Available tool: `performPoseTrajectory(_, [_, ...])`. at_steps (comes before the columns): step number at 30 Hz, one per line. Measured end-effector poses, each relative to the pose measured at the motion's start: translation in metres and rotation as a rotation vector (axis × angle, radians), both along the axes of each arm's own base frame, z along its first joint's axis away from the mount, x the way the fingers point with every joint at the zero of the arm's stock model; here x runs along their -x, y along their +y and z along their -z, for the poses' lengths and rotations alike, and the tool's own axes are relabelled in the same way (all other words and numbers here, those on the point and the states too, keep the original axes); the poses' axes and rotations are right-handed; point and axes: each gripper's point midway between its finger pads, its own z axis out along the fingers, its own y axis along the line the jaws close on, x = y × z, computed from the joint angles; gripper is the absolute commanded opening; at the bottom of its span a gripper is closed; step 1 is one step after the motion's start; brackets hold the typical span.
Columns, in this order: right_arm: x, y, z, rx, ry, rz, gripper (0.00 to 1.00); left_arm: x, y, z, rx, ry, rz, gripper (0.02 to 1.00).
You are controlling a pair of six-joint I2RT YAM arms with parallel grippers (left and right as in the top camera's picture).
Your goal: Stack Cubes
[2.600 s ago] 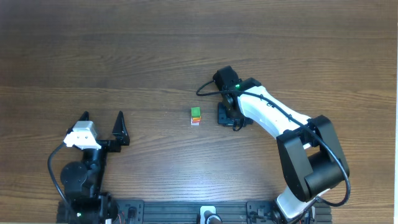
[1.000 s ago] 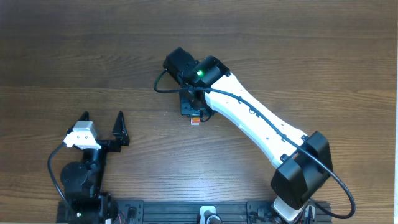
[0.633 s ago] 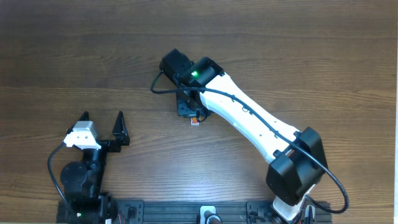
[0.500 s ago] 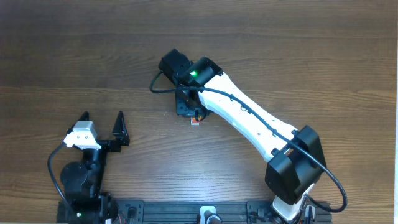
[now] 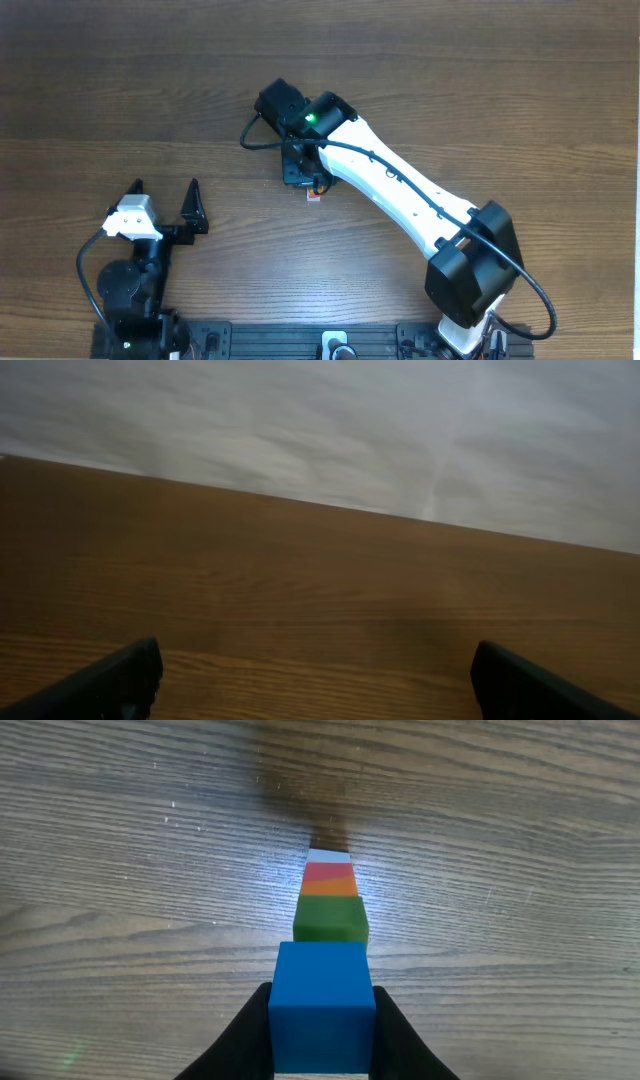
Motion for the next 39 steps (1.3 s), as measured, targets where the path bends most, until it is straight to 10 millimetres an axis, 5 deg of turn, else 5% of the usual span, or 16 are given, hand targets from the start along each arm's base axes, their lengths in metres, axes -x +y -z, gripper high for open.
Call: performPoseTrajectory(39, [-0.0025,-0.0019,0.0098,0.02,0.016,0.007,0.108,0.0,0.0,0.0,0.0,0.0,0.0,0.998])
